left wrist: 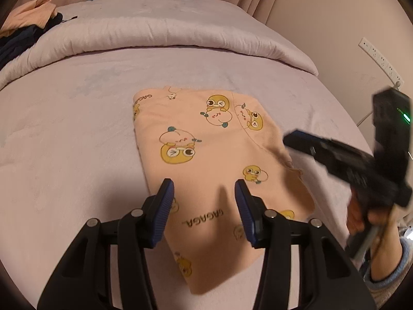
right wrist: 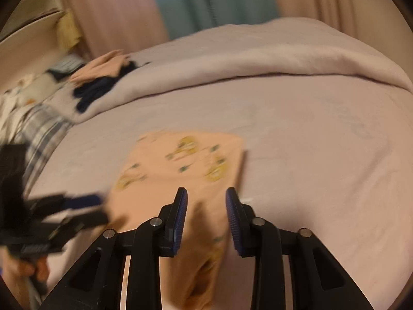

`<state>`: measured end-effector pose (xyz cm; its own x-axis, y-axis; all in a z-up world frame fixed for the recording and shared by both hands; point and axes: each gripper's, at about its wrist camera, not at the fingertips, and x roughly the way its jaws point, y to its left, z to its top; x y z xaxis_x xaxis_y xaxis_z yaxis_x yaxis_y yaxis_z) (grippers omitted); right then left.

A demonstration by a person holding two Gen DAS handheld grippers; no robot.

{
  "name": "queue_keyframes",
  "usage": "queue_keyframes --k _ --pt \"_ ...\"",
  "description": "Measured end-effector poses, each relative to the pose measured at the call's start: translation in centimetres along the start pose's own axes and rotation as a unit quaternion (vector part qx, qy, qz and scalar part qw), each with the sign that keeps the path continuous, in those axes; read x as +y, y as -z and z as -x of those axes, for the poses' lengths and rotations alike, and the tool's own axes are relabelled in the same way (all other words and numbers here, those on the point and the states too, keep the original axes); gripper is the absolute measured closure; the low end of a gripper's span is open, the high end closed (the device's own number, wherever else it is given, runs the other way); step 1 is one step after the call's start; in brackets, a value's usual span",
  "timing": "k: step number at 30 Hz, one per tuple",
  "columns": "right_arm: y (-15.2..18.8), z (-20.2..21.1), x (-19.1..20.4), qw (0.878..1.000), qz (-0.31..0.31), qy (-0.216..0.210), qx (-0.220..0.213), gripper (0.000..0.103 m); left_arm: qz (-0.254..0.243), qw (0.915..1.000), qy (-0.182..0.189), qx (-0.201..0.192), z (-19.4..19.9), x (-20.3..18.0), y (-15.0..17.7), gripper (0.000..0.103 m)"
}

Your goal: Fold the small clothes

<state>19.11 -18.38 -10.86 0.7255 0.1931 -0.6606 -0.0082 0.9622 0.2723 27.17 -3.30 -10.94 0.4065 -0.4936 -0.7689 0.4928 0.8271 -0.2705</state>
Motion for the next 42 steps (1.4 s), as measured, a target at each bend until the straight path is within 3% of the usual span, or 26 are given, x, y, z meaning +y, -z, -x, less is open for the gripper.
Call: queue_keyframes --k 2,17,31,37,42 --pt "0.9 -0.2 0.7 1.000 0.007 -0.011 0.006 0.081 -0.008 0.9999 -0.009 0.001 -0.5 -0.2 -0.1 0.066" --pt "1.6 -2.5 0.2 0.999 0.006 -0.010 0.053 0.081 -0.029 0.9987 -0.033 0.024 -2.9 0.1 0.1 0.065" --pt "2.2 0.5 1.6 0.998 0.026 -0.049 0.014 0.081 -0.017 0.9991 -0.035 0.016 -0.3 -0.1 1.9 0.066" --pt "3.4 -1.4 2.1 0.998 0.043 -0.017 0.052 0.081 -0.023 0.9986 -0.041 0.024 -0.4 -0.3 2.8 0.066" --pt "3.5 -1.0 2.2 0.997 0.040 -0.017 0.057 0.081 -0.020 0.9984 -0.045 0.027 0.0 -0.3 3.2 0.066"
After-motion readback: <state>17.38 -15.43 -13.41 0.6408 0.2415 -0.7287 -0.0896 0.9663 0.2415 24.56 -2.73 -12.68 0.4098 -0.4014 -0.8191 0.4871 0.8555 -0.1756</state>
